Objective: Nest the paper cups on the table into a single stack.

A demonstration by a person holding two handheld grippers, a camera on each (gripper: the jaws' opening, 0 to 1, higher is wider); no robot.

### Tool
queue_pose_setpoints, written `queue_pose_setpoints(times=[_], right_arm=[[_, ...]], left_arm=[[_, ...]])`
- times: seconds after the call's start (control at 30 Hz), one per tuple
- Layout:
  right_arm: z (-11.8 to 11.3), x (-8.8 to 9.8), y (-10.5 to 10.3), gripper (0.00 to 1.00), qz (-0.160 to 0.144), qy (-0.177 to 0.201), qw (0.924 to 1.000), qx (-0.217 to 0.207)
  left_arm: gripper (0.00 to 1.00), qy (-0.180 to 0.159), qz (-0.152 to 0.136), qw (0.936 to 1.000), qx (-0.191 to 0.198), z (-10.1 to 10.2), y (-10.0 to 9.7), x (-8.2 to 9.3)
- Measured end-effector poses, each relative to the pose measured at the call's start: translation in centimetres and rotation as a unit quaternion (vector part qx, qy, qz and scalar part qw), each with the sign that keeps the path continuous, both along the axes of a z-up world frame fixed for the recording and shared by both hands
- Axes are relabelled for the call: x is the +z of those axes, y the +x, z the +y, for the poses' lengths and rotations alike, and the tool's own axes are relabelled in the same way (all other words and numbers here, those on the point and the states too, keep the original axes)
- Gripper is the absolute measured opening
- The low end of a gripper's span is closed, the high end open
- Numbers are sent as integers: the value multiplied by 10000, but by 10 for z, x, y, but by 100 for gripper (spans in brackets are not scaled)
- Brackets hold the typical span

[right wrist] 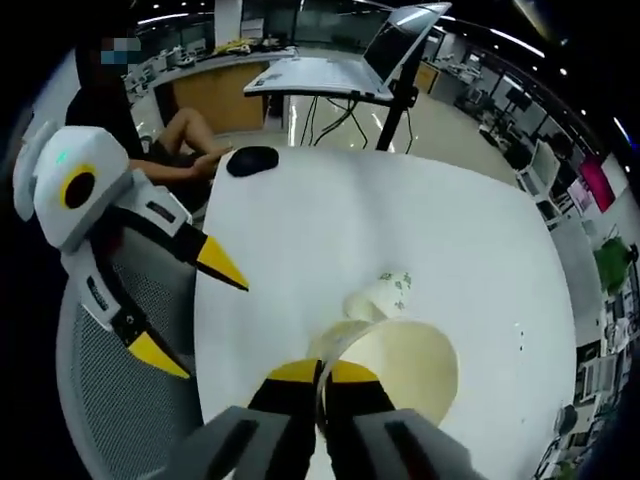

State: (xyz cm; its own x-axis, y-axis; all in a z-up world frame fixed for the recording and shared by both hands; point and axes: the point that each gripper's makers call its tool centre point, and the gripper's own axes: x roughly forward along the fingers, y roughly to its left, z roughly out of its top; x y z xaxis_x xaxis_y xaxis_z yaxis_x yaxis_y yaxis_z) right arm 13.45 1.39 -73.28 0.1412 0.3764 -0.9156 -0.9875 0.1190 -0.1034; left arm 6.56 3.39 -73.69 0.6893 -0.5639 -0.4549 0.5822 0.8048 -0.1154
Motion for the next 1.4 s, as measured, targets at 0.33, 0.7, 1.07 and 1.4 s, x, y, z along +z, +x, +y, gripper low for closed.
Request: queue_pose_setpoints(times=[0.33,0.7,1.07,1.4], right_arm=[[1,-16,-3,0,81,-82,9999,-58],[1,-27,-2,0,121,-102,9998,-152],[0,-25,-3,1,112,-110,9998,-129],[-1,-18,1,4,57,-4,9998,-174]], left_arm=[[48,4,3,10000,8,0,0,0],[48,-3,36,10000,13,0,-1,-1],[48,-37,53,10000,63,1,0,-1],[48,-51,74,9999,73,2,0,-1]])
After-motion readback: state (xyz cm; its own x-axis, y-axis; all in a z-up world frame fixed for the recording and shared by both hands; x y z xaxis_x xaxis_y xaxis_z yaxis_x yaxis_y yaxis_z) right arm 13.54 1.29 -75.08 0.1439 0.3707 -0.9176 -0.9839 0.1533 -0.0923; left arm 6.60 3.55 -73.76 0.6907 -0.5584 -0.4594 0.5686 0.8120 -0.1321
